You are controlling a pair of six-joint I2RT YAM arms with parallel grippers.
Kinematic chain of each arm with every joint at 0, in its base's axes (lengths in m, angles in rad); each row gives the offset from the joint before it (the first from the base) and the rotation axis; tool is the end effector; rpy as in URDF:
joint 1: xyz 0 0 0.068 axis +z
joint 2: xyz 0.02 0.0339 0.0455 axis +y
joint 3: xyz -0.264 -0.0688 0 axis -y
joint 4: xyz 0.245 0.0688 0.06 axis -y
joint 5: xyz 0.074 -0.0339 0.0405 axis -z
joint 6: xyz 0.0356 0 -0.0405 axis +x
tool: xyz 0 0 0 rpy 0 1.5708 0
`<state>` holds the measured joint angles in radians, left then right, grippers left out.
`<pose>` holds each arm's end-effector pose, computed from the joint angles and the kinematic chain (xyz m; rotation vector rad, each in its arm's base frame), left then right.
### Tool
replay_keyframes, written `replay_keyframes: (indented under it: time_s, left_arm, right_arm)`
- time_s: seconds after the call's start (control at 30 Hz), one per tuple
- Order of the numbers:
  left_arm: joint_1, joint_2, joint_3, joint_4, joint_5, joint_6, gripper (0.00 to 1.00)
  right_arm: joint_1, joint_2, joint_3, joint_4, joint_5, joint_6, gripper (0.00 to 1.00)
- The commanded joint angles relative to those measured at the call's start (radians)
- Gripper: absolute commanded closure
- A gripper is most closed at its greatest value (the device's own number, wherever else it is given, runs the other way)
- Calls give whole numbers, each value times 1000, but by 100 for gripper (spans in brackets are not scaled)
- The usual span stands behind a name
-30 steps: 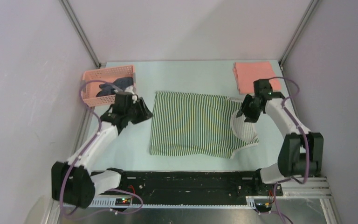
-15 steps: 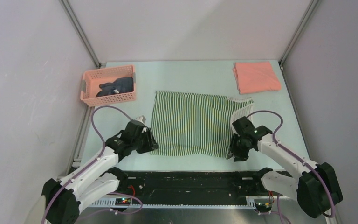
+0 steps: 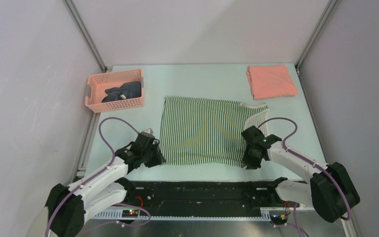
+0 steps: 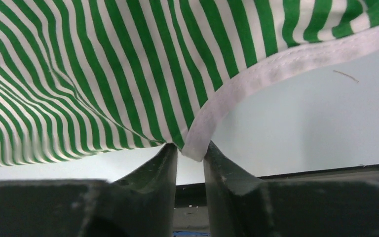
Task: Fold and stack the mixed laundry pile
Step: Fold the tank top at the center of the board.
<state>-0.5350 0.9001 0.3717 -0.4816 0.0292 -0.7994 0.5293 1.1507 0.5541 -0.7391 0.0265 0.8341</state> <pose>0.1337 -0.0804 0.1558 -0.3413 2.6516 -0.5071 0.1509 0.0872 0.1600 0.4503 2.9018 0.1883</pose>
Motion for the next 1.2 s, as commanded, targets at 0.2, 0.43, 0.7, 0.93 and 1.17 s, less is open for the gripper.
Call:
replay_keyframes:
  time_s: [0.2,0.43,0.7,0.93,1.17]
  left_arm:
    - [-7,46,-1,57,-25,2,98]
    - [-9,59,29,-29,-155,8,100]
    - [-13,42,68,-89,-264,4,100]
    - [-21,-81,65,-101,-182,-45,79]
    - [-29,-104,-20,-55,-99,-114,57]
  right_arm:
    - [9,-68,-3,-37,77,0,100]
    - [6,-115,-1,-71,67,-3,100]
    - [9,-101,3,-74,78,2,100]
    - [31,-108,-4,-53,56,10,100]
    - [39,-92,-5,-27,53,9,100]
